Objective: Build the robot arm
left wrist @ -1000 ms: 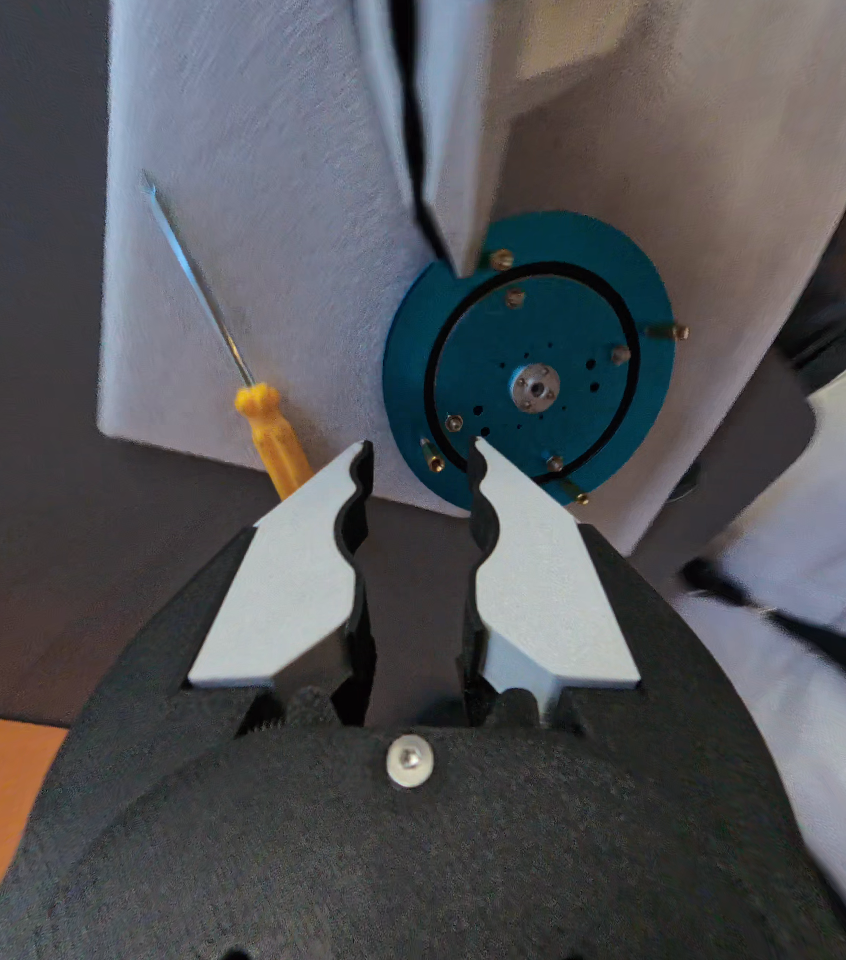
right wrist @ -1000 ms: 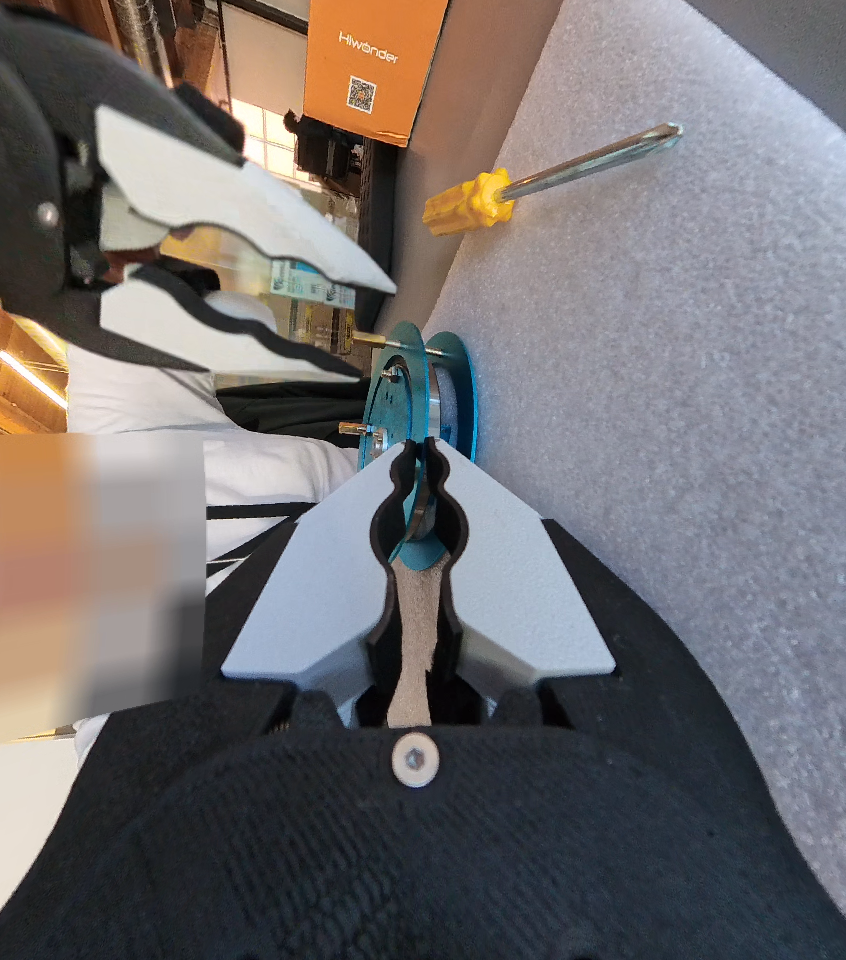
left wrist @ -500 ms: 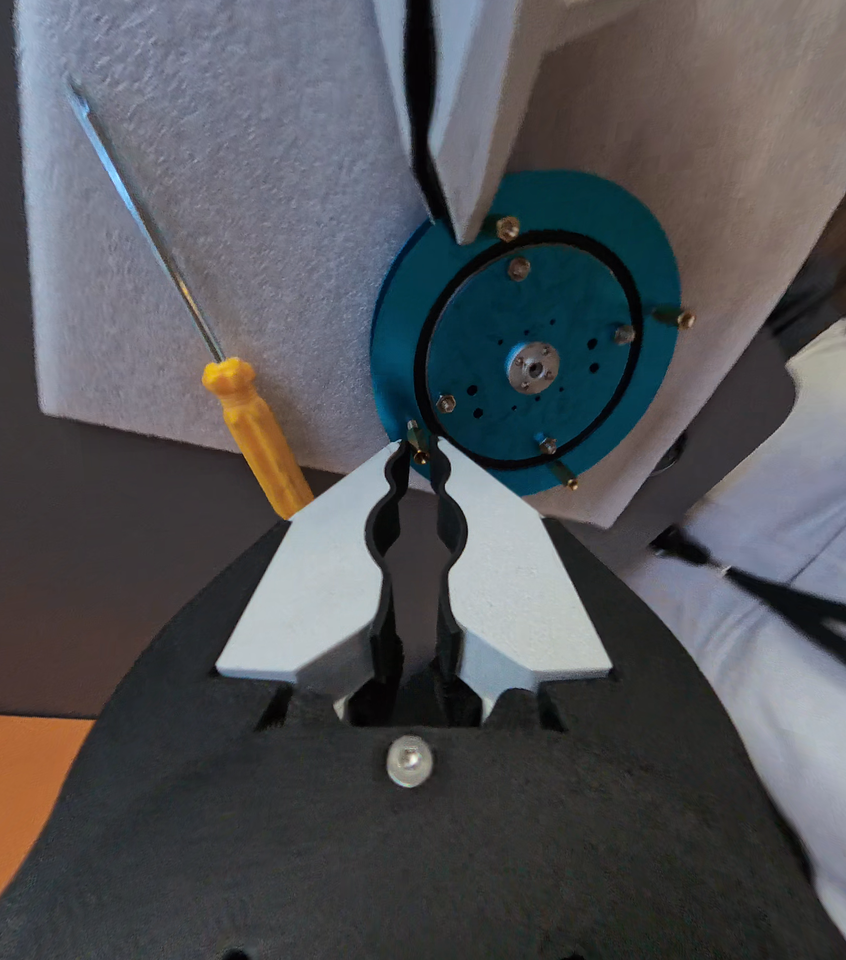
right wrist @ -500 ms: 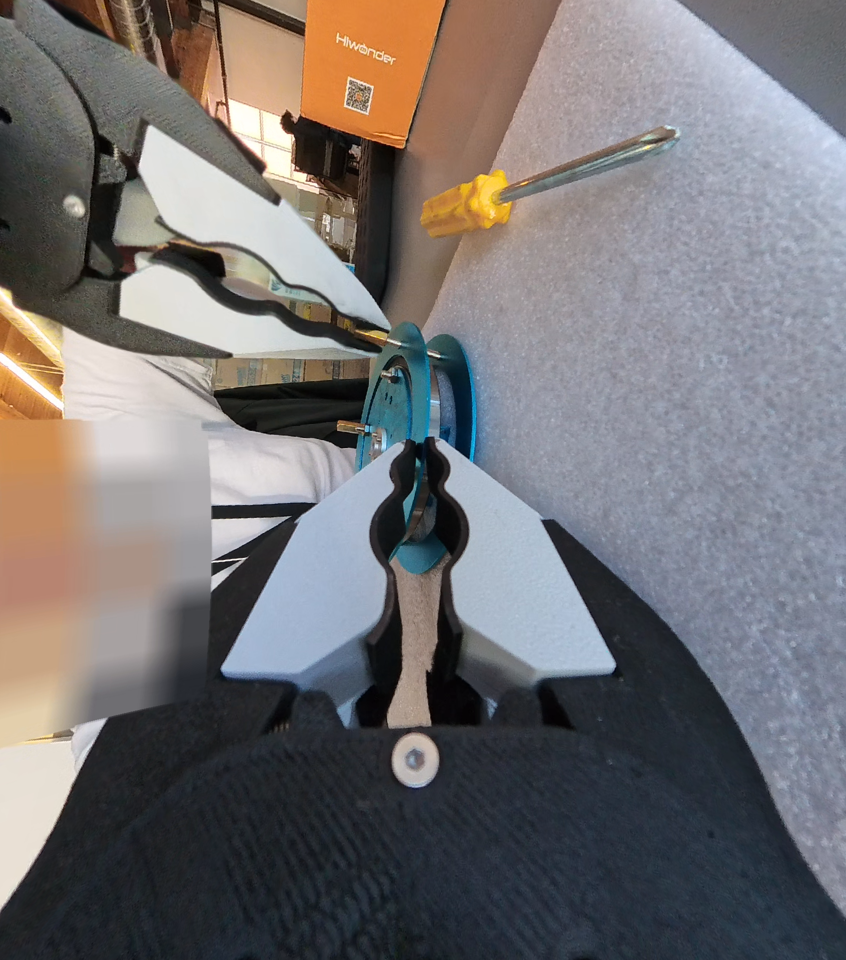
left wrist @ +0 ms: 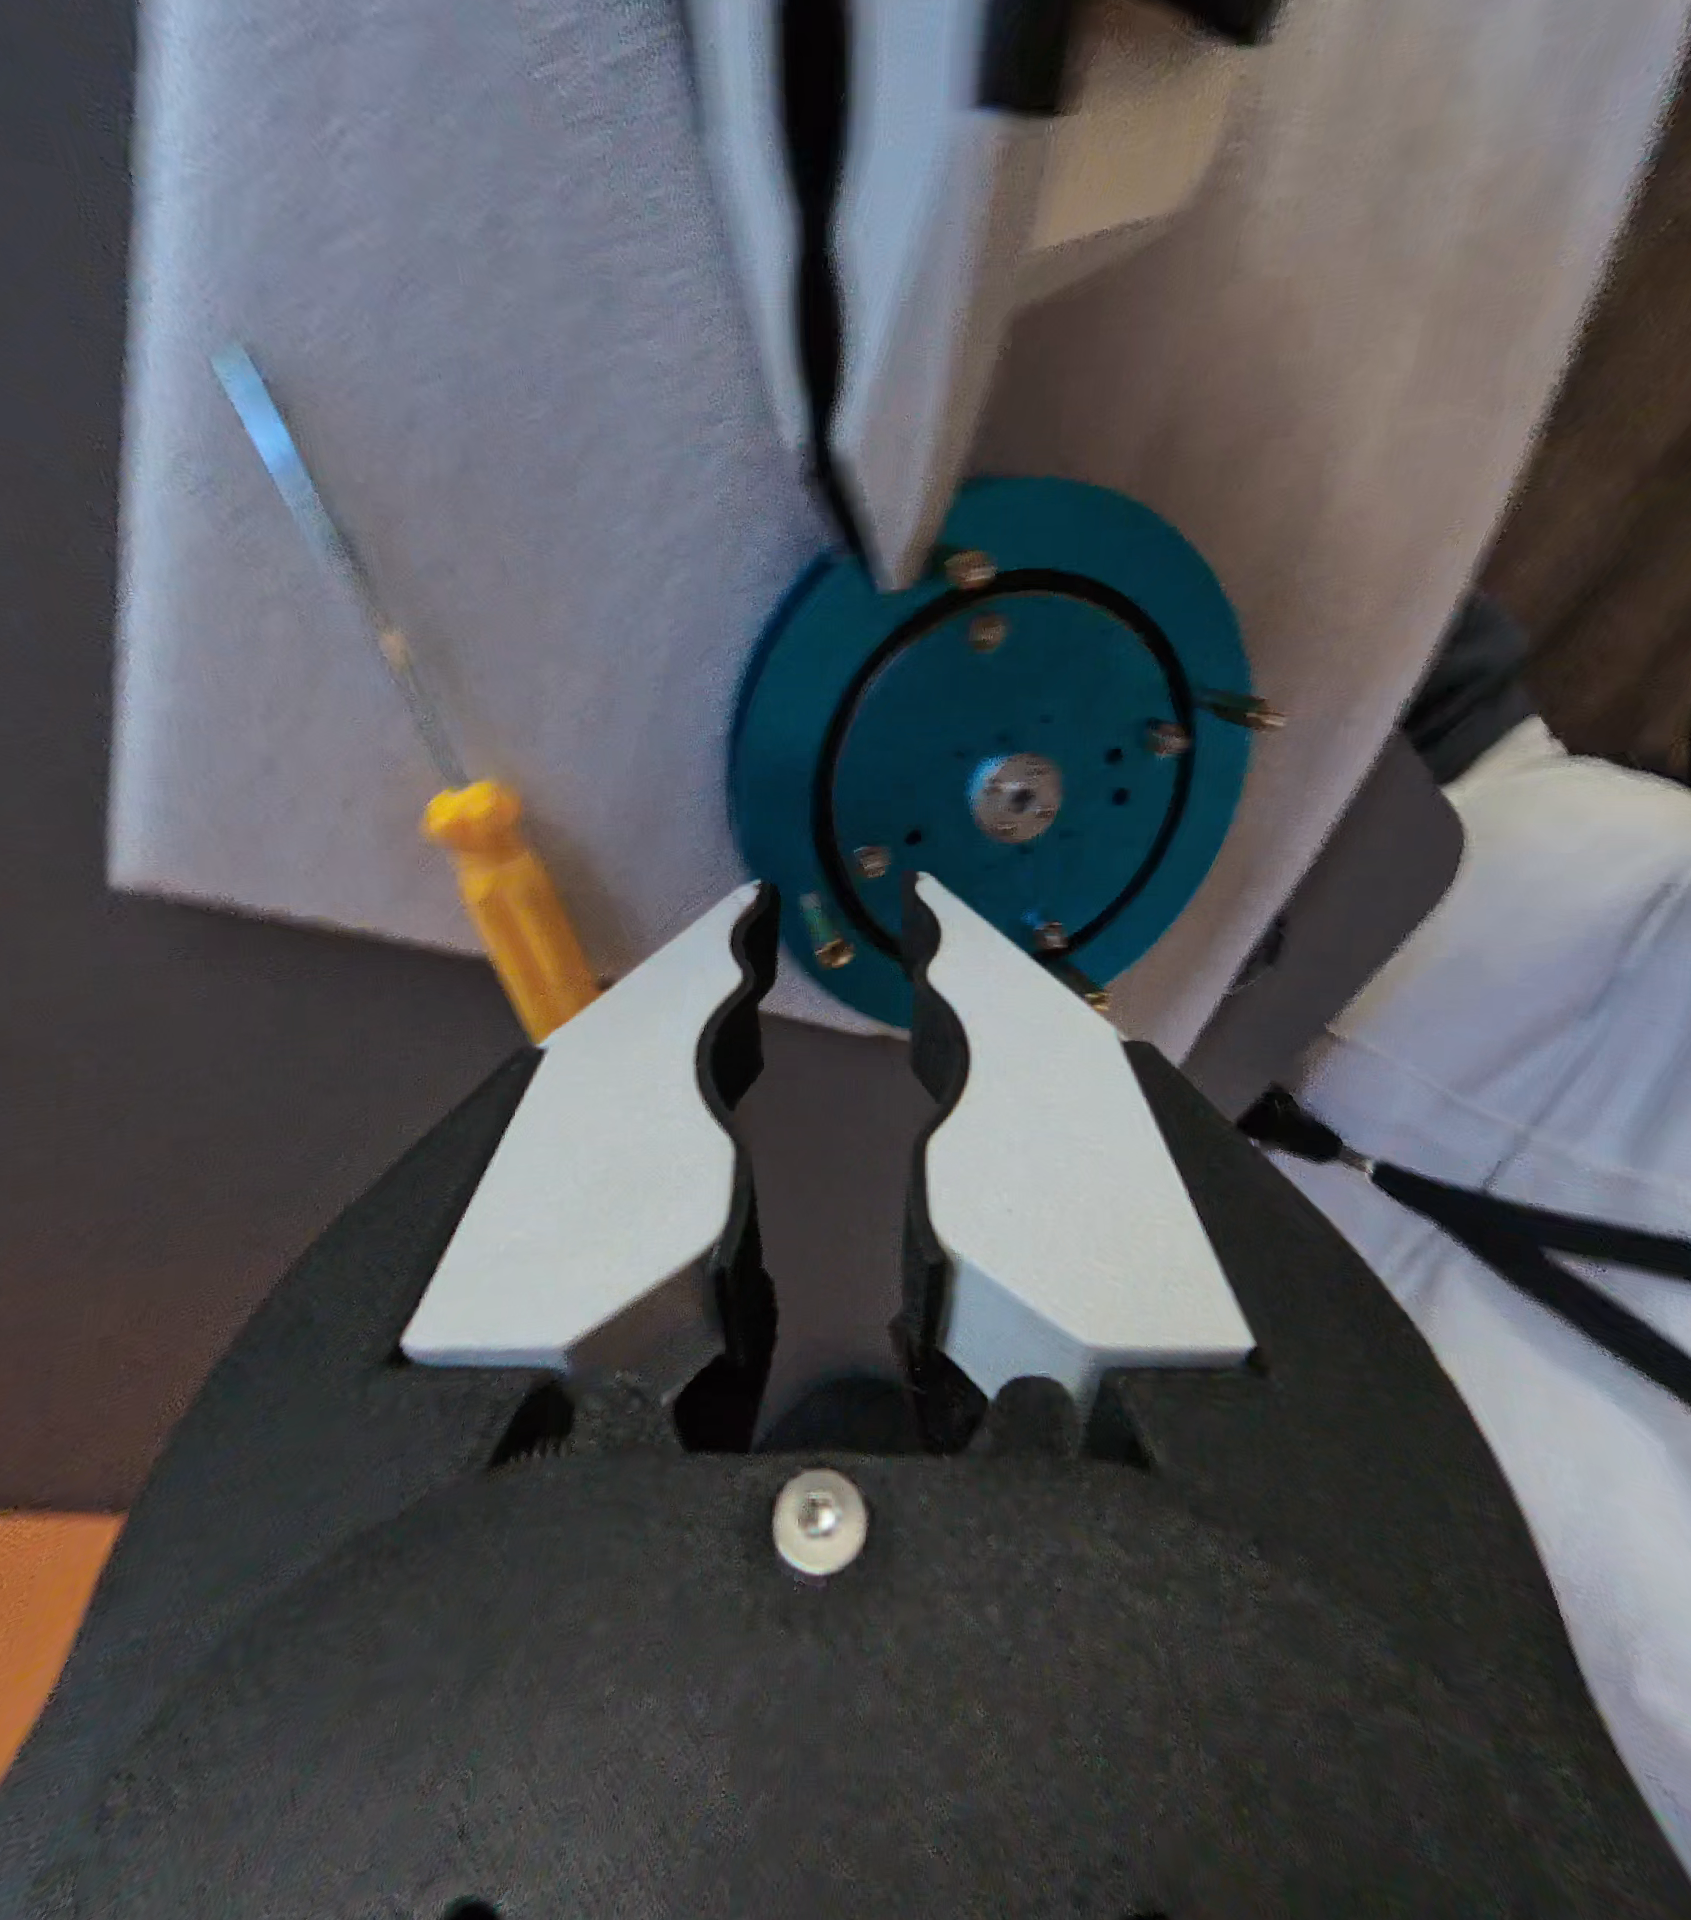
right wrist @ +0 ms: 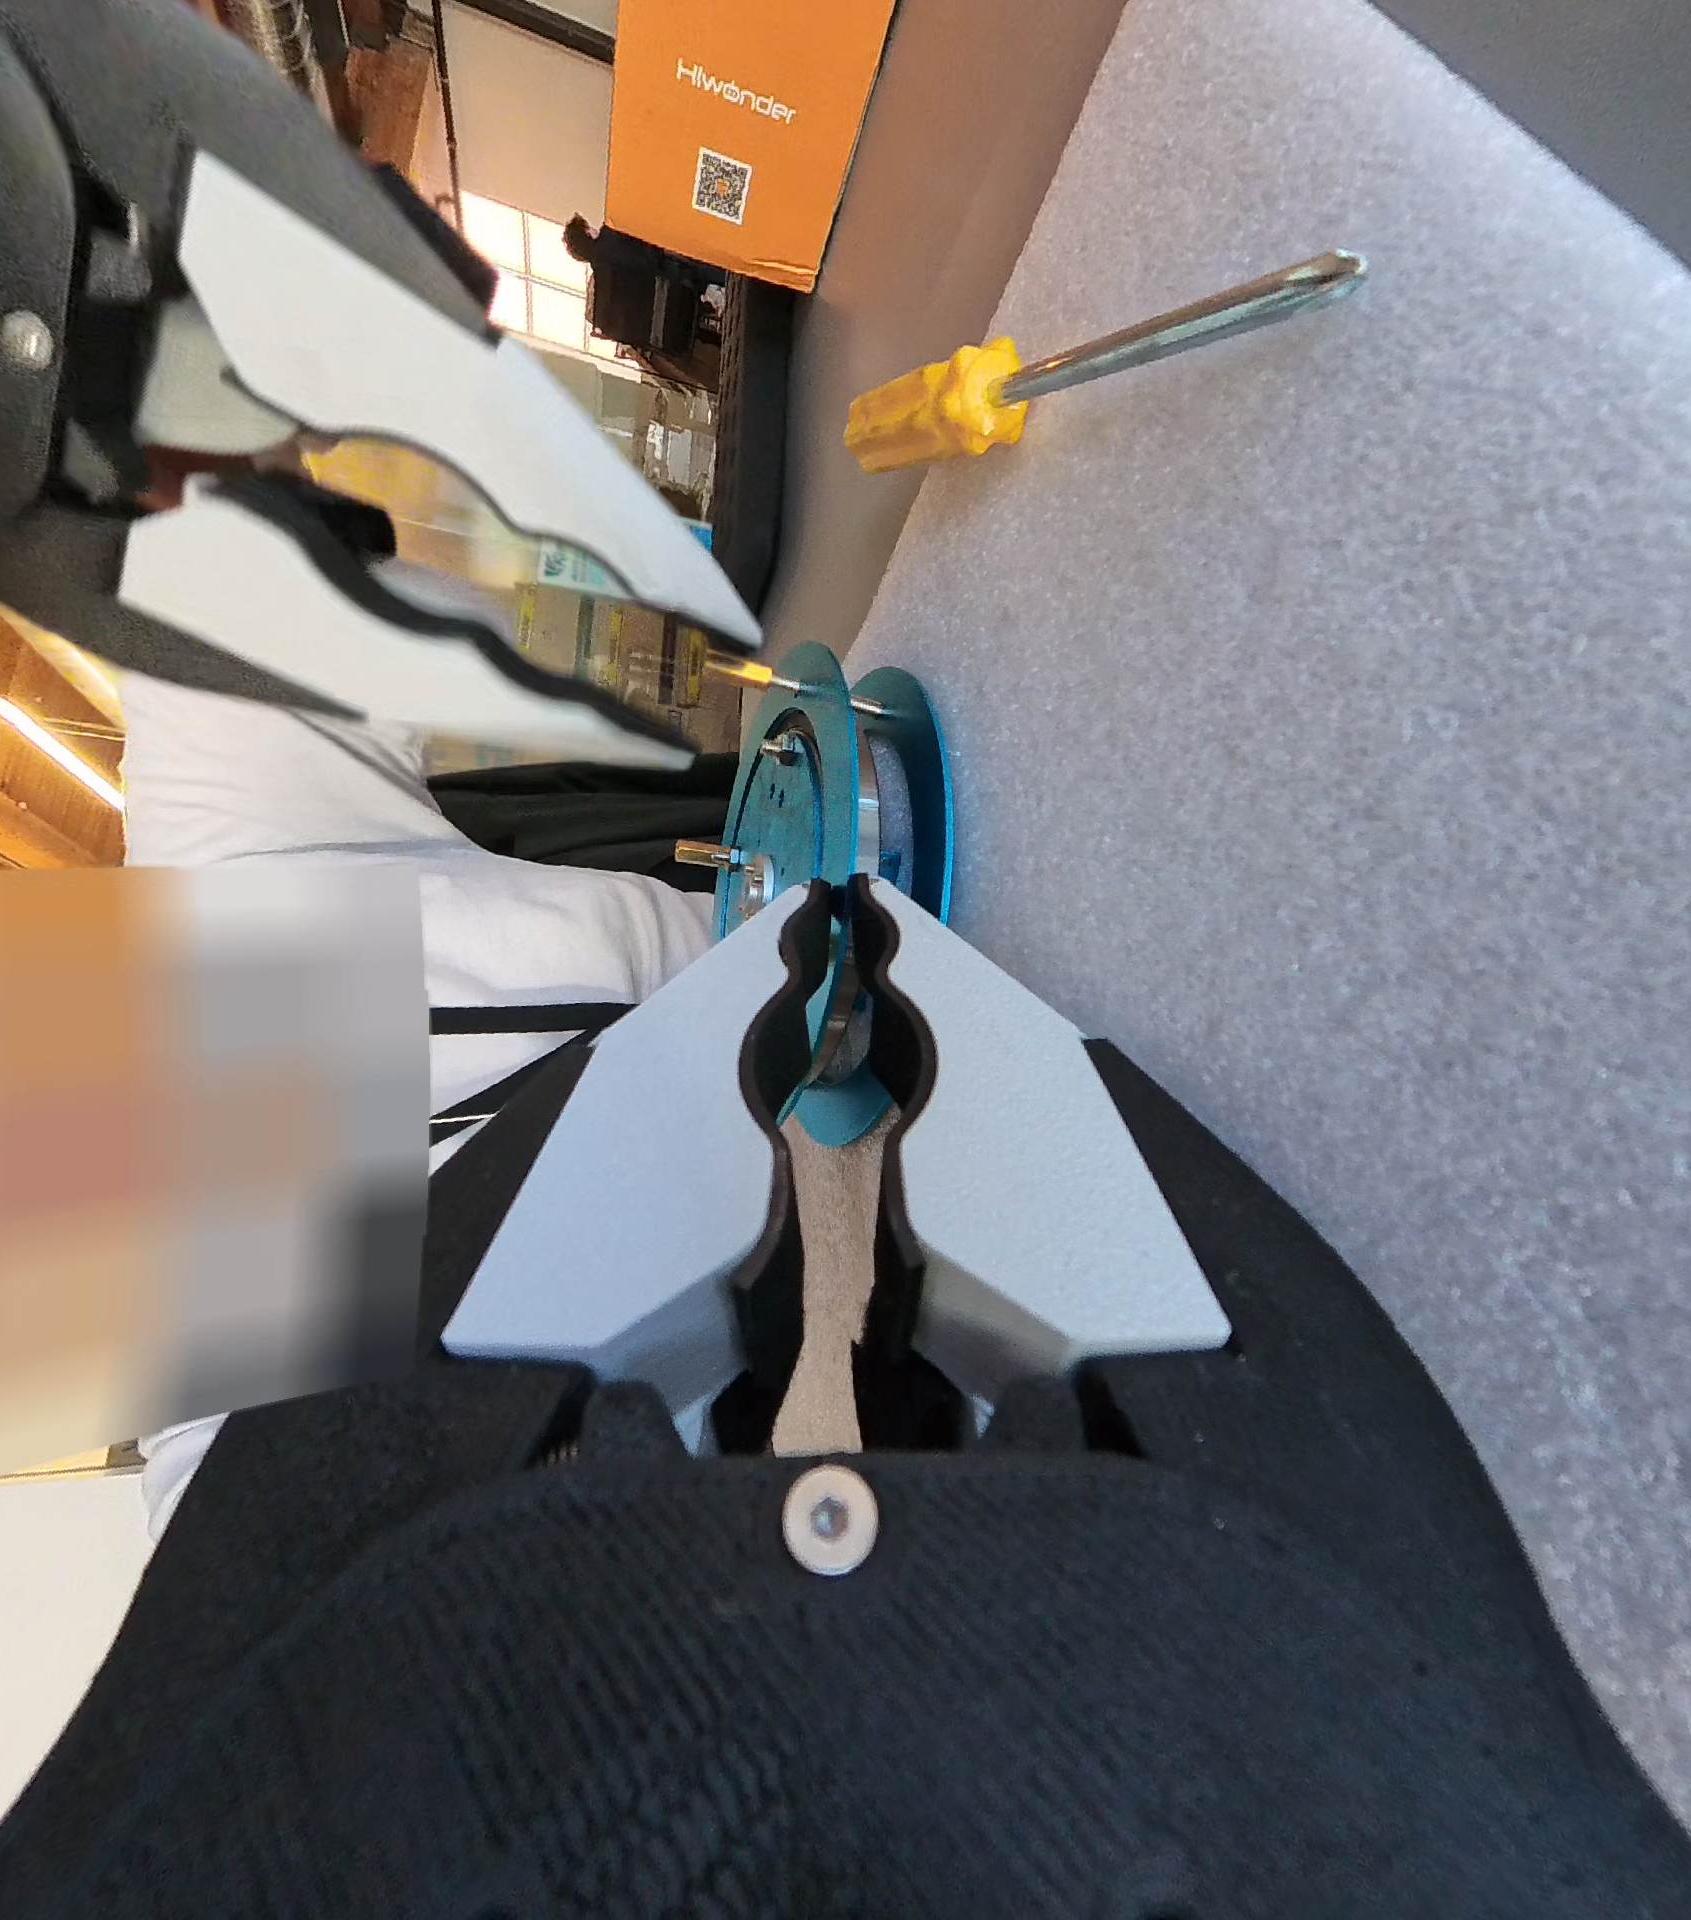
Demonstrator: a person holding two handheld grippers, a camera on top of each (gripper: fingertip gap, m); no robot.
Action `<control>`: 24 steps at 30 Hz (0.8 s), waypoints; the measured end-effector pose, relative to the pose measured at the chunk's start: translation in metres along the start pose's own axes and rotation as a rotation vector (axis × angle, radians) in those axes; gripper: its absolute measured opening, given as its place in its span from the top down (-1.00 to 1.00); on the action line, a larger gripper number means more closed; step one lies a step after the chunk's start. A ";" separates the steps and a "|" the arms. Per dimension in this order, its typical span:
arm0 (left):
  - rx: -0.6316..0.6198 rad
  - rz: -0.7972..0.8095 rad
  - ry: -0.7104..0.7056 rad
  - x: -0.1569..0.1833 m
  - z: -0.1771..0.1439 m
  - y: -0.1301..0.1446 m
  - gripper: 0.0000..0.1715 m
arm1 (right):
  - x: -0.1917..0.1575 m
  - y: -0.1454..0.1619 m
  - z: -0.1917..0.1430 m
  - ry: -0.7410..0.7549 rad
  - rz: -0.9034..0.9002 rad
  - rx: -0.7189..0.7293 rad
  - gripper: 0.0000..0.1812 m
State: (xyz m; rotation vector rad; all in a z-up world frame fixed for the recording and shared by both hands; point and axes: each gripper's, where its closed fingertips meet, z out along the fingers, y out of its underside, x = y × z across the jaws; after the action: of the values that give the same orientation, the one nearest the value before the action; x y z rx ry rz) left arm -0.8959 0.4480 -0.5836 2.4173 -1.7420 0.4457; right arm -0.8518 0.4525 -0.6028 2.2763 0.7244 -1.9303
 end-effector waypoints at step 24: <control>-0.286 0.769 -0.276 -0.011 0.007 0.018 0.95 | 0.000 0.000 0.000 -0.002 -0.004 -0.002 0.97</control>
State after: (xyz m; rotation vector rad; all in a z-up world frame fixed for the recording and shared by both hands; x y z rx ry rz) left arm -0.9146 0.4502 -0.5953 1.6048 -2.6128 -0.0895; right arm -0.8516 0.4525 -0.6029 2.2738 0.7310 -1.9326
